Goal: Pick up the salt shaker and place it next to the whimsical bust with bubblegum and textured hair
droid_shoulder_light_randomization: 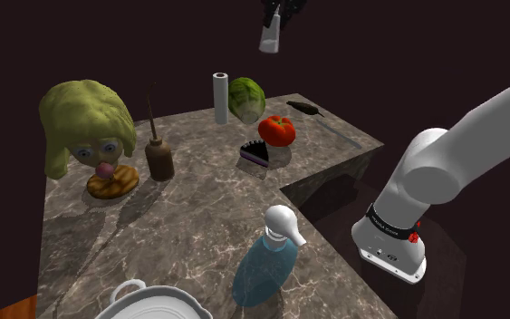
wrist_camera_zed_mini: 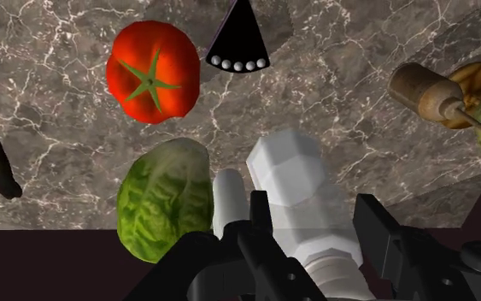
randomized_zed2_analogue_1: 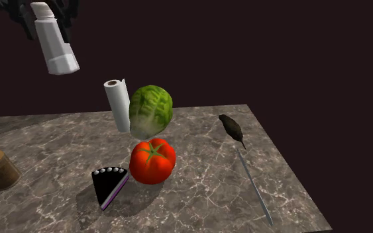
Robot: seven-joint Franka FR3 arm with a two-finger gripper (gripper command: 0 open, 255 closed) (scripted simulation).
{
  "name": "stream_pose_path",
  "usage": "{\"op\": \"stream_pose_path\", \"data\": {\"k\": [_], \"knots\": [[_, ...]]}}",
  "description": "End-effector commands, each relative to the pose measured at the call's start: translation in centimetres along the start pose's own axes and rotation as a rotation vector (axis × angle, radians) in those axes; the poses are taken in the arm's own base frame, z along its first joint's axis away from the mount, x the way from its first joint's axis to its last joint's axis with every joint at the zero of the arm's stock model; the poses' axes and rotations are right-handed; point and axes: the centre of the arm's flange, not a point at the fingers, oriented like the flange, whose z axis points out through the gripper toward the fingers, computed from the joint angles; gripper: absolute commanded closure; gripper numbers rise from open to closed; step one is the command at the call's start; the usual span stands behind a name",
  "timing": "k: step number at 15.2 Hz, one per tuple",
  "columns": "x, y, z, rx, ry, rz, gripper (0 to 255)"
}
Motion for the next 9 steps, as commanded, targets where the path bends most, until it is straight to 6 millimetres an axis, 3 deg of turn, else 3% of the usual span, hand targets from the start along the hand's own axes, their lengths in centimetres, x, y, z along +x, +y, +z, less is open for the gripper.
{"op": "stream_pose_path", "data": {"k": [1, 9], "knots": [[-0.4, -2.6, 0.2, 0.001, 0.000, 0.001, 255], [-1.7, -13.1, 1.2, 0.001, 0.000, 0.001, 255]]}}
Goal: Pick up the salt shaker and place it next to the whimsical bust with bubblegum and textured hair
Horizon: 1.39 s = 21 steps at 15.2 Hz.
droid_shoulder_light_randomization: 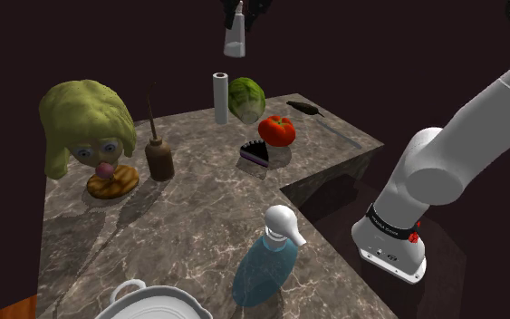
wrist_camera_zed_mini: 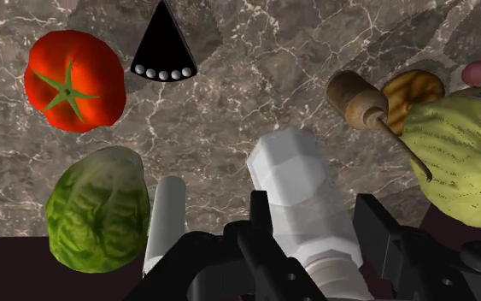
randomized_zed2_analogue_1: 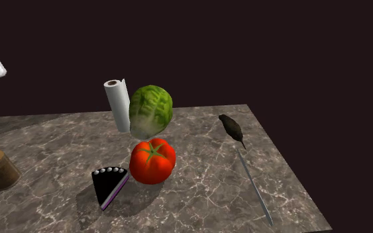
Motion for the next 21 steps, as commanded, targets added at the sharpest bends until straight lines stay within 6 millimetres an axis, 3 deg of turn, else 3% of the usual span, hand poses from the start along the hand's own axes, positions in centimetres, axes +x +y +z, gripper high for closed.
{"op": "stream_pose_path", "data": {"k": [1, 16, 17, 21], "knots": [[-0.1, -2.4, 0.3, 0.000, 0.000, 0.002, 255], [-2.7, -22.0, 2.2, 0.000, 0.000, 0.002, 255], [-2.8, -22.9, 2.2, 0.000, 0.000, 0.002, 255], [-3.3, -22.6, 4.3, 0.000, 0.000, 0.002, 255]]}}
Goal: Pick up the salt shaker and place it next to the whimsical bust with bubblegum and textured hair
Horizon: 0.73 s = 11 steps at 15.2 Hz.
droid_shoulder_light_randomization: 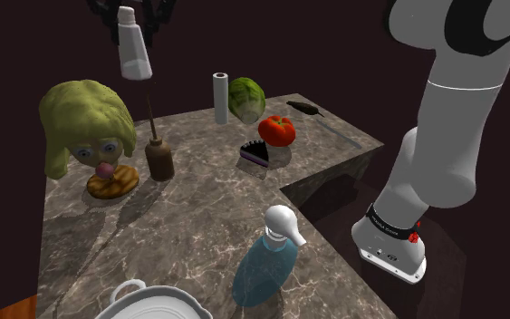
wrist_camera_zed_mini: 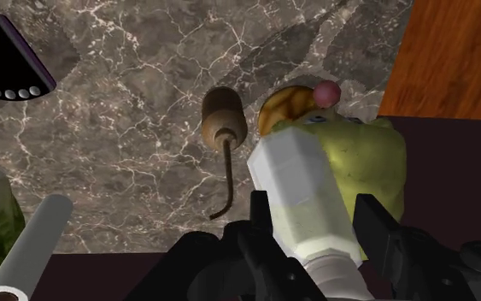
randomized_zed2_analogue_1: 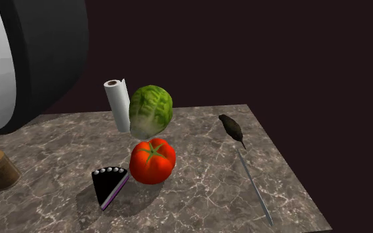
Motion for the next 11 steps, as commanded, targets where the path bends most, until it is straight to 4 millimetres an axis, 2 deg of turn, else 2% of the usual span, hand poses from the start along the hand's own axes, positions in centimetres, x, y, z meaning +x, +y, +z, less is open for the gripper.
{"op": "stream_pose_path", "data": {"k": [1, 11], "knots": [[-0.2, 0.1, 1.0, 0.001, 0.000, 0.001, 255], [-1.5, 0.7, 6.0, 0.001, 0.000, 0.001, 255]]}}
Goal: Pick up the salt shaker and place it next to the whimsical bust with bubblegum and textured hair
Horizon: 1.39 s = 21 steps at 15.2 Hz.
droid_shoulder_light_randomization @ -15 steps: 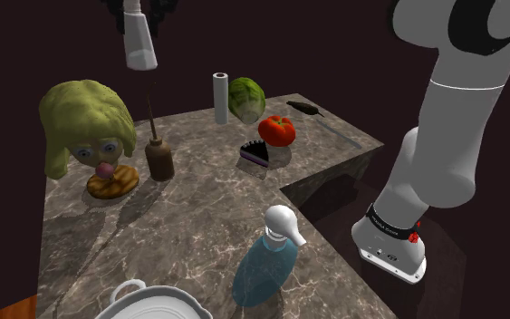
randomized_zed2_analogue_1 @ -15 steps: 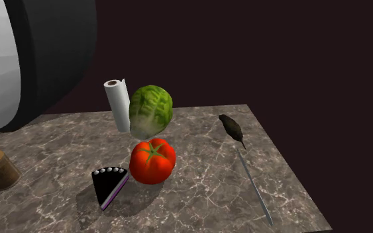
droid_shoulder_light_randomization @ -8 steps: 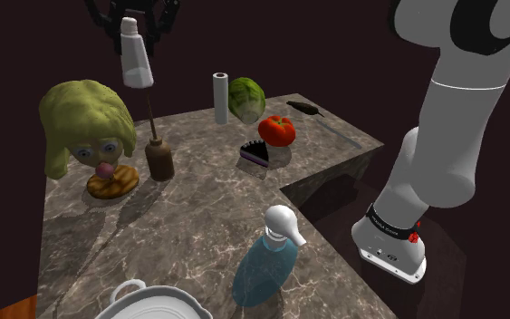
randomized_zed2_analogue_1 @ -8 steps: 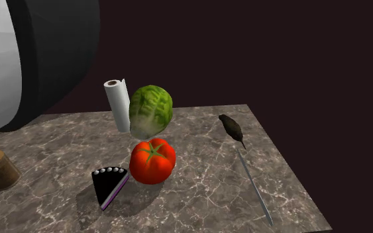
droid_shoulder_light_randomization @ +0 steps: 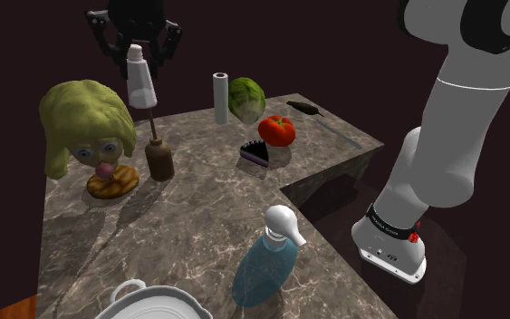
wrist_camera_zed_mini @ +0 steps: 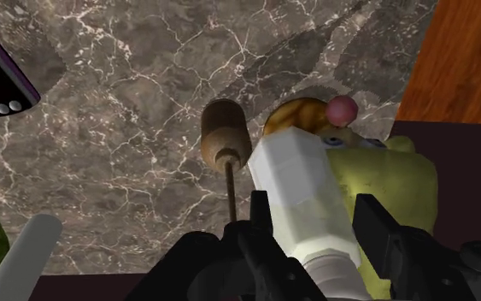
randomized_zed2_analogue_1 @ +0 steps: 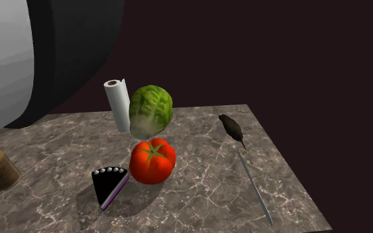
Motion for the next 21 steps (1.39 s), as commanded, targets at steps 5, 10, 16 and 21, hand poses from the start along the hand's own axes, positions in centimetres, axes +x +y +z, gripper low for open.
{"op": "stream_pose_path", "data": {"k": [5, 10, 16, 21], "knots": [[-0.7, 0.4, 3.1, 0.001, 0.000, 0.000, 255], [-1.3, 0.7, 5.7, 0.001, 0.000, 0.000, 255], [-2.1, 1.1, 8.7, 0.001, 0.000, 0.000, 255], [-2.7, 1.4, 11.3, 0.001, 0.000, 0.000, 255]]}}
